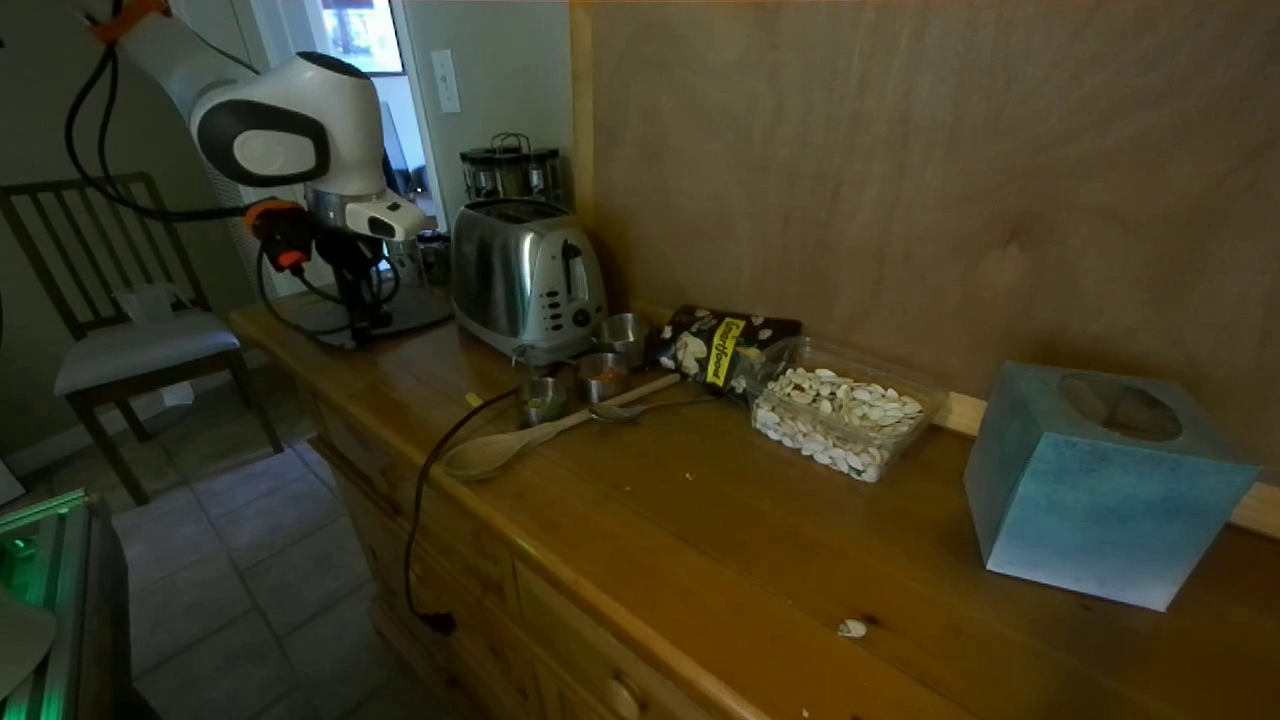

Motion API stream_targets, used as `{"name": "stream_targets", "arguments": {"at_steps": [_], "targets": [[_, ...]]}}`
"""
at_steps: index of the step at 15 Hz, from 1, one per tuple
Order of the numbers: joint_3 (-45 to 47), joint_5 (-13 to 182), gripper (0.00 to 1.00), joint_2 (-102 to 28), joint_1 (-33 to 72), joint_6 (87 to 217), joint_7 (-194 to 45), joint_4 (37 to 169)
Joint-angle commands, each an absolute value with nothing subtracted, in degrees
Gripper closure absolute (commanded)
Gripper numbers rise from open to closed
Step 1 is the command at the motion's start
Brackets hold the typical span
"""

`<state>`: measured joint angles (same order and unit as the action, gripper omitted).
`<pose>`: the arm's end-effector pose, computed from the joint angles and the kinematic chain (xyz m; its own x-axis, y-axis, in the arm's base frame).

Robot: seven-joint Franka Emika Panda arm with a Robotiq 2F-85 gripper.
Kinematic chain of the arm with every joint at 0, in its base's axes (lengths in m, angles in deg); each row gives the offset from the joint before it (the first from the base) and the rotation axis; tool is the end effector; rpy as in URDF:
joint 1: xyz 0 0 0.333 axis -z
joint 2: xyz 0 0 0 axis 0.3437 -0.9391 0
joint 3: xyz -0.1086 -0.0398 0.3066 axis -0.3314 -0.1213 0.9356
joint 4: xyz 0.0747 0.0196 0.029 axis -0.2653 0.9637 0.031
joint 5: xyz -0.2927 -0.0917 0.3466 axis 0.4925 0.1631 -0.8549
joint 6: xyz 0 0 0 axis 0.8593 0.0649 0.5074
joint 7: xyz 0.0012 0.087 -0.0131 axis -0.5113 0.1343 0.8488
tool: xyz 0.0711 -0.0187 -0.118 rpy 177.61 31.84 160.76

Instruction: Move the grey oven mitts to the right

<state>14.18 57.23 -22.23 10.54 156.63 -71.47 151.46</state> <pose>0.4865 0.1754 0.2059 0.9948 -0.0186 -0.0999 -0.0433 -0.9670 -0.2510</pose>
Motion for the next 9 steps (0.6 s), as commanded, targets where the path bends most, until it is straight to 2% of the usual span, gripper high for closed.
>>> {"name": "stream_targets", "arguments": {"at_steps": [1, 3, 9], "targets": [[13.8, 62.4, 0.7, -20.6, 11.0, 156.8, -74.5, 152.0], [13.9, 63.8, 0.64, -20.3, 10.8, 156.6, -74.0, 151.8], [15.1, 76.0, 0.22, -14.7, 10.1, 152.7, -83.3, 152.1]]}}
